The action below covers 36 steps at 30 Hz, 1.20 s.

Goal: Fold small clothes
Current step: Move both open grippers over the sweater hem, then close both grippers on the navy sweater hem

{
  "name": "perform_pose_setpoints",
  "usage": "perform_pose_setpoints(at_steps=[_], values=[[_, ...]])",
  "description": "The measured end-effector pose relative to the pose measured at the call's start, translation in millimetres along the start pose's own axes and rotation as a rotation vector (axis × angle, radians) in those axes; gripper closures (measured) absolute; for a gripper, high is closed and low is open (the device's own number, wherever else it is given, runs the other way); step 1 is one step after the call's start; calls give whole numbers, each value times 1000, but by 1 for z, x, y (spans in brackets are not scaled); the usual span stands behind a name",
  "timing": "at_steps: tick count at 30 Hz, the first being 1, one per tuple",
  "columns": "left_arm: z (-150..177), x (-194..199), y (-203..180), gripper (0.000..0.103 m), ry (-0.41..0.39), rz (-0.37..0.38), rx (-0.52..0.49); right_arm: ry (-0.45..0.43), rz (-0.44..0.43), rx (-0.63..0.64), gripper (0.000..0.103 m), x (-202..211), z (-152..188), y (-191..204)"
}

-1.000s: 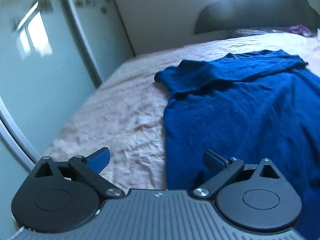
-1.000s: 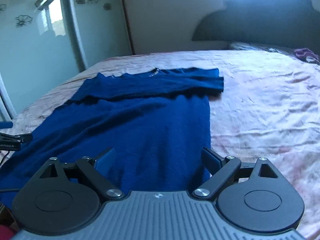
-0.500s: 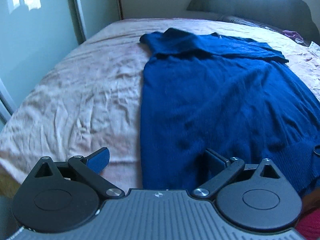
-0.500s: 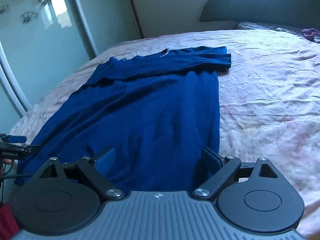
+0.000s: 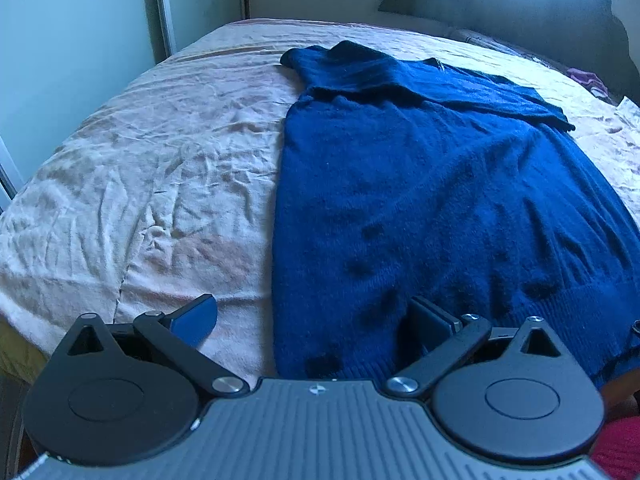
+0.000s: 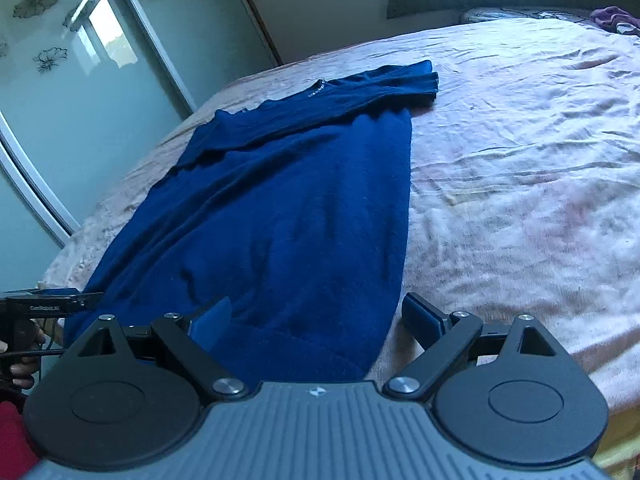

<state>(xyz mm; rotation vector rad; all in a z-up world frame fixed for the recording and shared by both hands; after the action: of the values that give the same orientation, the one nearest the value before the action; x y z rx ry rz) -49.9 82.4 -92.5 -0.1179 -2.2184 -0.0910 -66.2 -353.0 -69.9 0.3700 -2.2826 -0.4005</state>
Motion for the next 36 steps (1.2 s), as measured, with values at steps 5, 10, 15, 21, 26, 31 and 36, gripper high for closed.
perform_pose_setpoints(at_steps=[5,10,15,21,26,31,36], values=[[1,-1,-1,0,7,12,0,-14,-22,15,10,1,4,0],[2,-1,-1,0,10,18,1,-43,-45,81,8,2,15,0],[6,7,-8,1,23,117,-63,-35,-78,120,7,7,17,-2],[12,11,-9,6,52,198,-86,9,-191,-146,7,20,7,-34],[15,15,-13,8,68,227,-110,53,-139,28,7,17,17,-9],[22,21,-20,12,62,242,-161,75,-143,90,7,15,24,5],[21,23,-26,31,48,242,-169,89,-187,106,13,11,28,22]])
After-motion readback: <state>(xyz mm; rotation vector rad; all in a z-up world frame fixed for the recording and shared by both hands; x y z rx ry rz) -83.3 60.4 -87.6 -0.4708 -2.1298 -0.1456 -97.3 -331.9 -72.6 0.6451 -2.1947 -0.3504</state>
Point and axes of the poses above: each gripper's, at about its wrist camera, not at the fingertips, and x roughly against the way its jaws point, y to its left, z to its underside, the point moved 6 cm from there along -x, roughly the way its jaws point, and after that the axes turned 4 degrees about y, right-handed, at the moved point
